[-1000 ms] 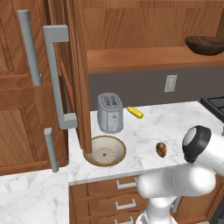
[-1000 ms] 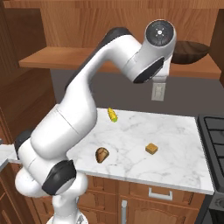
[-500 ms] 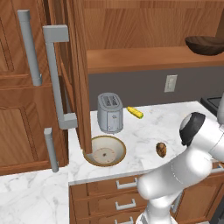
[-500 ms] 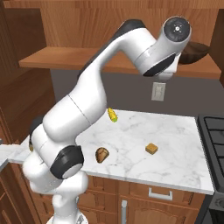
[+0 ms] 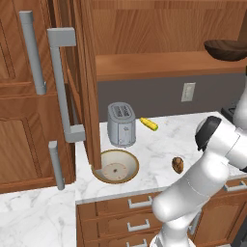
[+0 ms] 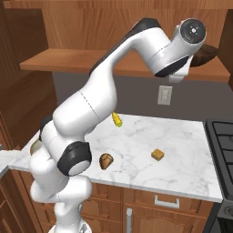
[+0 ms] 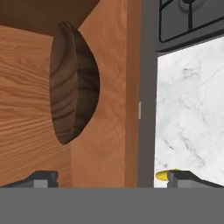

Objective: Pick both bowls and place them on the counter. Then place the bread in one bowl and place the cake in the other bowl.

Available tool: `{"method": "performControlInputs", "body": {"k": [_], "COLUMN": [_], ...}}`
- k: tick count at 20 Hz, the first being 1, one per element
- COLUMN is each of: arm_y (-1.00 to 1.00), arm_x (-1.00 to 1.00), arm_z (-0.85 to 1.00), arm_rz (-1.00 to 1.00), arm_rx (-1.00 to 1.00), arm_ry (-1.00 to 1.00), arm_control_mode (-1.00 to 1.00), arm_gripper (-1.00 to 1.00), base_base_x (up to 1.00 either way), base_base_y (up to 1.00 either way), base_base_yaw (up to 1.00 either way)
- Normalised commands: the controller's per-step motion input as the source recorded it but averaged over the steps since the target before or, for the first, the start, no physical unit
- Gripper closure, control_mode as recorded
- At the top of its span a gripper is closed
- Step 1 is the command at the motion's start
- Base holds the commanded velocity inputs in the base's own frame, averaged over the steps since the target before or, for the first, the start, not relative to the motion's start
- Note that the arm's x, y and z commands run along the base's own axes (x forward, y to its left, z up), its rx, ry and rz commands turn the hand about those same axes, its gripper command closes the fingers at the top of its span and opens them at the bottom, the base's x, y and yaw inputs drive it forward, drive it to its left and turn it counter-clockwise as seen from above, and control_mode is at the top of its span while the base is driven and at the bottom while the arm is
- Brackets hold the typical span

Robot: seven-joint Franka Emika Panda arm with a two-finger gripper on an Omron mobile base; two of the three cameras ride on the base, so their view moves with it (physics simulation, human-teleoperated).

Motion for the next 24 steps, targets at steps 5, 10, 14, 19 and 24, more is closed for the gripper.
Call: {"method": "performControlInputs", "body": {"k": [5, 10, 14, 19, 24], "arm_y": [-0.06, -0.06, -0.18, -0.23, -0.3], "arm_x": [0.34, 0.33, 0.34, 0.35, 0.29], "arm_z": [-0.04, -0.09, -0.05, -0.01, 0.01], "arm_rz": [0.0, 0.0, 0.0, 0.0, 0.0], "arm_rx": [0.0, 0.0, 0.0, 0.0, 0.0], "arm_ry": [0.0, 0.0, 0.0, 0.0, 0.01], "arm_control_mode": [-1.0, -1.0, -1.0, -1.0, -1.0], "arm_gripper": [-1.0, -1.0, -1.0, -1.0, -1.0], "base_base_x": [0.0, 0.0, 0.0, 0.0, 0.0], "base_base_y": [0.0, 0.0, 0.0, 0.0, 0.0], "base_base_yaw": [0.0, 0.0, 0.0, 0.0, 0.0]}}
